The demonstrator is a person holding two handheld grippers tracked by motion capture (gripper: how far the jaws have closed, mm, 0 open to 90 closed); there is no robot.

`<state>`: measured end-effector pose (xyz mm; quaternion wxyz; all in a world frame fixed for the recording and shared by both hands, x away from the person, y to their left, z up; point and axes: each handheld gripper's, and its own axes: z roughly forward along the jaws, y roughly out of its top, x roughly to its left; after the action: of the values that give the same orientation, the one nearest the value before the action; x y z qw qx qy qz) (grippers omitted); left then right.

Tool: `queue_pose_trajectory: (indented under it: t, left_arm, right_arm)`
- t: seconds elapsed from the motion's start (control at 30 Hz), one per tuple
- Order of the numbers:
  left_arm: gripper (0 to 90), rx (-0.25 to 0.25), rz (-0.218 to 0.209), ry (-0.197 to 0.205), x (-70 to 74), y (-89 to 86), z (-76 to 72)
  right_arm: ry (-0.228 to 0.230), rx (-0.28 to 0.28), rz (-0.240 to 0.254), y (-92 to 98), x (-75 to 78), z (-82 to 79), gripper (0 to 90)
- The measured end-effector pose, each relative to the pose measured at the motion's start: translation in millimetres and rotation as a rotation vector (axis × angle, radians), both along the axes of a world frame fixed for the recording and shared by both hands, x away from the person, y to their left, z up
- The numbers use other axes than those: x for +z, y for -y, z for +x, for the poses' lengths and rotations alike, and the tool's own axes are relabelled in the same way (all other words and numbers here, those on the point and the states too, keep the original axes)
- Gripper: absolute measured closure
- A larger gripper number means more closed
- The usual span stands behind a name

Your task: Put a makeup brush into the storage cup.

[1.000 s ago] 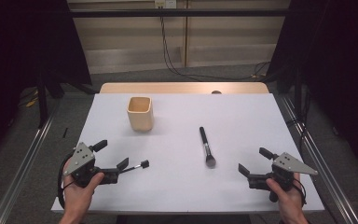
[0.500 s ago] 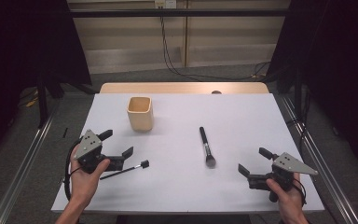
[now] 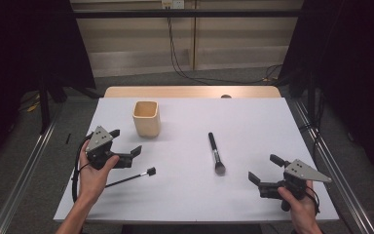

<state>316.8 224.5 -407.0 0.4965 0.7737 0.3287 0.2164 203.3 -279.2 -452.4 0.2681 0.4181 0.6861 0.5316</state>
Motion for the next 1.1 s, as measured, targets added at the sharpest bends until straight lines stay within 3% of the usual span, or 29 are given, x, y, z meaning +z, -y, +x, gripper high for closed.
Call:
queue_pose_trajectory:
  t: [0.17,0.27,0.33,0.37,0.57,0.8,0.97,1.1]
  left_arm:
    - [3.9,-0.059,0.052,-0.065,2.7,5.4,6.6]
    - [3.8,-0.056,0.075,-0.091,3.8,8.1,10.0]
    - [3.5,-0.062,0.11,-0.101,3.8,9.2,12.0]
    - [2.9,-0.098,0.138,-0.123,2.9,10.3,13.2]
    - [2.8,-0.119,0.2,-0.165,1.7,12.9,14.7]
    - [4.2,-0.162,0.316,-0.255,0.8,18.8,16.3]
    - [4.7,-0.191,0.346,-0.301,-1.6,23.4,16.6]
    - [4.9,-0.221,0.398,-0.356,-4.9,27.2,19.2]
  right_arm:
    - [-0.003,-0.001,0.0,0.2,-0.1,0.4,0.0]
    - [-0.003,-0.001,0.0,0.1,0.0,0.3,0.0]
    - [-0.002,0.0,0.0,-0.1,0.1,0.0,0.0]
    - [-0.002,0.002,-0.002,0.3,-0.1,-0.1,0.0]
    - [-0.005,-0.01,0.002,1.1,-0.1,0.3,0.0]
    - [-0.006,-0.005,-0.001,1.1,-0.2,0.4,0.0]
    - [-0.007,-0.006,-0.002,1.4,-0.3,0.4,0.0]
    - [-0.008,-0.004,0.0,0.9,-0.3,0.4,0.0]
